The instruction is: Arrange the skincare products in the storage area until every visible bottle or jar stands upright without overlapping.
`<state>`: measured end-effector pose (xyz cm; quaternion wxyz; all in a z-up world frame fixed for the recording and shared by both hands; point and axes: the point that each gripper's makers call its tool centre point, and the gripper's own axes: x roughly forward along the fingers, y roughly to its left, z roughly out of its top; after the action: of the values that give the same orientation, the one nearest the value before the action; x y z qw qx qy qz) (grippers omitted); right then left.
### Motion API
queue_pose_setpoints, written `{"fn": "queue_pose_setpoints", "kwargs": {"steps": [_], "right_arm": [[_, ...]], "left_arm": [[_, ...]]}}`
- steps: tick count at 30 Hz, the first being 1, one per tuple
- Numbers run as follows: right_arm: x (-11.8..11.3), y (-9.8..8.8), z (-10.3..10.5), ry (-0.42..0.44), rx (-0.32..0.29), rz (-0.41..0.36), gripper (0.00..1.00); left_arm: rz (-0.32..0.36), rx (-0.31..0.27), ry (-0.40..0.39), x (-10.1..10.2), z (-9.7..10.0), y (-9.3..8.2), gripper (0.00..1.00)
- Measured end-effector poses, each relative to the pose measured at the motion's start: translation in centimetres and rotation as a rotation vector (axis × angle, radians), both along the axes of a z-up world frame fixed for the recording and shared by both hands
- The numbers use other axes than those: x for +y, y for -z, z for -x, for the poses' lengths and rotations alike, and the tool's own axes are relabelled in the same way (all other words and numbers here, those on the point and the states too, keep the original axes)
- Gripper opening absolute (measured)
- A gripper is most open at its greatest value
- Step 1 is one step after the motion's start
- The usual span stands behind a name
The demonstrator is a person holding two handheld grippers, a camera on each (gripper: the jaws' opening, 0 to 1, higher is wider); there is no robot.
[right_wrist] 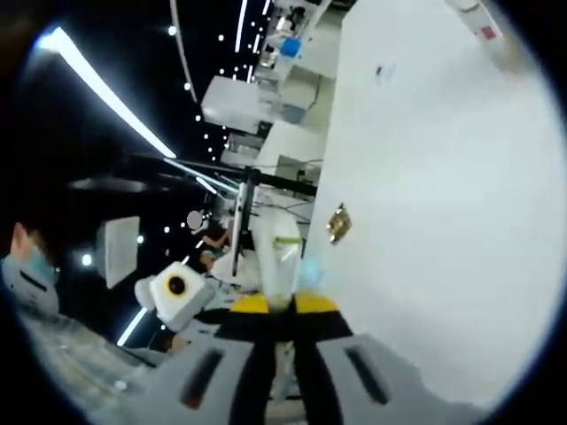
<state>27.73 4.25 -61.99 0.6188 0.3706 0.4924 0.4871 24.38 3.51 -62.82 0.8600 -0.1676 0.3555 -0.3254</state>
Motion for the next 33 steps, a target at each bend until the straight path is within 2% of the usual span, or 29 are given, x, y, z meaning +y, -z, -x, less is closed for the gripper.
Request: {"fn": "queue_pose_setpoints", "kwargs": {"steps": [8, 14, 17, 22, 27, 33], "right_arm": [[0.1, -0.2, 0.1, 0.002, -0.008, -0.010, 0.01], [-0.5, 0.0, 0.3, -0.006, -0.010, -0.008, 0.00], [-0.7, 0.1, 0.3, -0.006, -0.017, -0.005, 0.00], [-1.1, 0.1, 0.0, 0.005, -0.021, -0.003, 0.00], [-1.5, 0.1, 0.1, 0.007, -0.015, -0.002, 0.00], [-1.2, -1.1, 1.1, -0.037, 0.004, -0.059, 0.00]], "left_arm": [[0.034, 0.024, -0.011, 0.2, 0.1, 0.0, 0.08], [0.028, 0.024, 0.011, -0.2, 0.4, 0.3, 0.15], [0.042, 0.022, 0.010, -0.3, 0.6, 0.3, 0.23], [0.118, 0.034, -0.062, 0.2, 0.1, 0.0, 0.39], [0.130, 0.042, -0.115, 1.1, -0.5, 0.3, 0.50], [0.245, 0.067, -0.190, 1.2, -1.1, 0.0, 0.63]]}}
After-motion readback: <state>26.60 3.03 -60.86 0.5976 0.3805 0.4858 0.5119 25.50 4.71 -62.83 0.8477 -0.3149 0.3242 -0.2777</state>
